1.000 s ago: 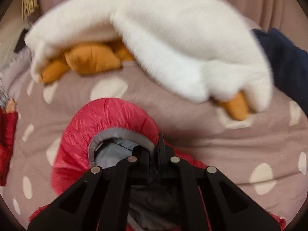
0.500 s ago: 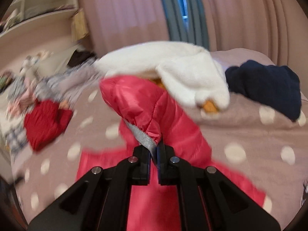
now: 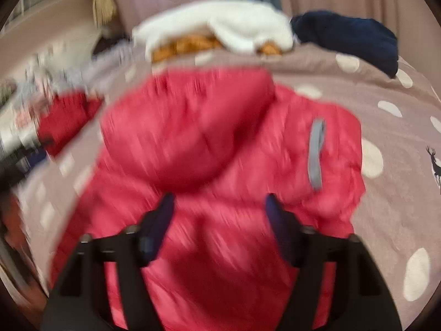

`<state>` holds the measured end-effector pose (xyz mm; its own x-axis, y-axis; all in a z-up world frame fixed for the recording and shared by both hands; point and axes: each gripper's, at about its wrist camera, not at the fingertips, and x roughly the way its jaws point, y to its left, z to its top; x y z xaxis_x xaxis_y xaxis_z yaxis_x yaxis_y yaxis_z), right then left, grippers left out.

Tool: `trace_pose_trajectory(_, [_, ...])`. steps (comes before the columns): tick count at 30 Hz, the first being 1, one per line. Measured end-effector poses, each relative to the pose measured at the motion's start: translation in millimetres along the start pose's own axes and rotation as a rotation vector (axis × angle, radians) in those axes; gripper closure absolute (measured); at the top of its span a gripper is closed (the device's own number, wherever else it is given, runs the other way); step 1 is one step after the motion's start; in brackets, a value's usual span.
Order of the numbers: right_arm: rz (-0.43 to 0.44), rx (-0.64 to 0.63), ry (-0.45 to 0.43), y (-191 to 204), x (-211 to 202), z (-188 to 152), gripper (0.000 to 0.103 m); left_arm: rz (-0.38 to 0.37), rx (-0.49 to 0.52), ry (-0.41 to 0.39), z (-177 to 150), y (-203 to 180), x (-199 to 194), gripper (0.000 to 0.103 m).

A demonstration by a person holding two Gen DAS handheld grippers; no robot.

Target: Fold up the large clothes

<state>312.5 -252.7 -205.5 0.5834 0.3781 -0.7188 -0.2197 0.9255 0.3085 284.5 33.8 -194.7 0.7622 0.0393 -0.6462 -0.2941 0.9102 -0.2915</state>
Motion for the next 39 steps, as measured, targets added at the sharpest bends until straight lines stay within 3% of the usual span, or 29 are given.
trace_pose_trajectory(4, [0.149,0.229,-0.011,-4,19,26,0.017,-0.025,-0.007,0.026,-2,-7,5,0.031])
trace_pose_trajectory(6, [0.168,0.335,0.022,-4,48,31,0.016,-0.016,0.004,0.034,-2,-11,7,0.031])
trace_pose_trajectory(8, [0.129,0.356,0.082,6,74,33,0.054,-0.015,0.020,0.039,-1,-13,9,0.031])
trace_pose_trajectory(9, [0.105,0.349,0.103,10,85,32,0.090,-0.013,0.036,0.040,-1,-15,10,0.031])
trace_pose_trajectory(10, [0.084,0.327,0.117,14,89,28,0.091,-0.009,0.057,0.039,1,-18,12,0.031])
trace_pose_trajectory(13, [0.028,0.216,0.029,25,64,23,0.092,0.005,0.086,0.037,4,-23,19,0.031])
trace_pose_trajectory(16, [-0.076,0.157,0.032,22,45,15,0.090,-0.034,0.078,0.049,2,-32,26,0.031])
trace_pose_trajectory(17, [-0.096,0.156,0.057,18,43,6,0.087,-0.042,0.082,0.056,1,-36,29,0.031])
trace_pose_trajectory(20, [-0.162,0.129,0.150,3,49,-9,0.066,-0.066,0.132,0.088,-2,-54,39,0.031])
trace_pose_trajectory(21, [-0.164,0.150,0.141,-2,44,-9,0.056,-0.068,0.153,0.092,-2,-59,41,0.031])
trace_pose_trajectory(24, [-0.159,0.198,0.071,-6,15,4,0.054,-0.074,0.187,0.049,7,-75,40,0.036])
trace_pose_trajectory(26, [-0.206,0.147,-0.024,8,-4,25,0.054,-0.103,0.179,0.003,18,-85,37,0.038])
trace_pose_trajectory(29, [-0.171,0.081,-0.166,27,-16,58,0.063,-0.130,0.202,-0.062,31,-108,50,0.041])
trace_pose_trajectory(31, [-0.129,0.079,-0.238,32,-4,82,0.087,-0.080,0.236,0.008,26,-120,84,0.057])
trace_pose_trajectory(32, [-0.143,0.083,-0.246,29,10,91,0.090,-0.078,0.237,0.045,20,-120,98,0.060])
trace_pose_trajectory(34, [-0.159,0.146,-0.190,13,45,94,0.091,-0.076,0.220,0.139,-1,-112,129,0.061])
trace_pose_trajectory(35, [-0.129,0.194,-0.140,0,63,89,0.092,-0.043,0.231,0.149,-15,-107,142,0.061])
trace_pose_trajectory(36, [-0.104,0.249,-0.076,-10,84,81,0.092,-0.027,0.272,0.099,-30,-103,148,0.061])
trace_pose_trajectory(37, [-0.114,0.285,-0.018,-21,103,69,0.099,-0.027,0.289,0.067,-37,-101,149,0.061])
trace_pose_trajectory(39, [-0.112,0.256,-0.026,-30,123,45,0.100,-0.006,0.308,0.051,-41,-105,149,0.061])
